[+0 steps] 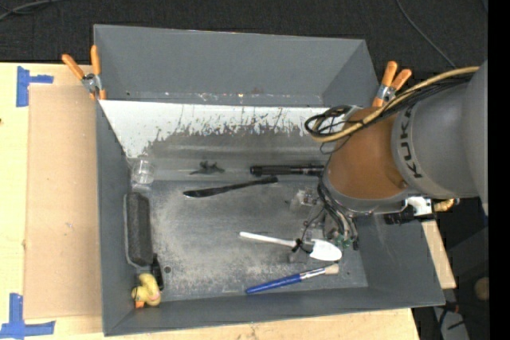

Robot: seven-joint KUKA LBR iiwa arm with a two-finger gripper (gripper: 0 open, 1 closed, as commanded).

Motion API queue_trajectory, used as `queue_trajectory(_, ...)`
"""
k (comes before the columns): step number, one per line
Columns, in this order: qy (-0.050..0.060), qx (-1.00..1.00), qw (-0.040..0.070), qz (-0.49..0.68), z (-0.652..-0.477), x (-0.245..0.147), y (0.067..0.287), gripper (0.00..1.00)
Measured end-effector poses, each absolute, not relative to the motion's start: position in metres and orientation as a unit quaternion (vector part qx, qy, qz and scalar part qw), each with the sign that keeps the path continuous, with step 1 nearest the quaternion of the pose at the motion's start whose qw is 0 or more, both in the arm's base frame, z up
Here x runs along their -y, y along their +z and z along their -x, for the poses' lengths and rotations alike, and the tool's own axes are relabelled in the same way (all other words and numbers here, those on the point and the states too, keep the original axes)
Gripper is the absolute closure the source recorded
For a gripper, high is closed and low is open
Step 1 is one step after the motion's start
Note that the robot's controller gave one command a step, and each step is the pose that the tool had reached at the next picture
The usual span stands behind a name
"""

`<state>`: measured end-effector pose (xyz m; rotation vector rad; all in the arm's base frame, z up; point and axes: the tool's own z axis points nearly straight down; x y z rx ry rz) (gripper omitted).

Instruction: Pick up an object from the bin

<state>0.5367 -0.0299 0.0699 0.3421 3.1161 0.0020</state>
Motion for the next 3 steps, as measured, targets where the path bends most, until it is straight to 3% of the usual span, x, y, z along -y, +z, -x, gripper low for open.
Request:
queue_trajectory(1,0.001,-0.992,-0.001,-0.125,-0.525,0.023,0.07,1.0)
queue_trajectory(2,0.001,-0.992,-0.001,-0.124,-0.525,0.023,0.07,1.0)
queue_trajectory(3,0.001,-0.992,-0.005,-0.124,-0.523,0.023,0.09,1.0)
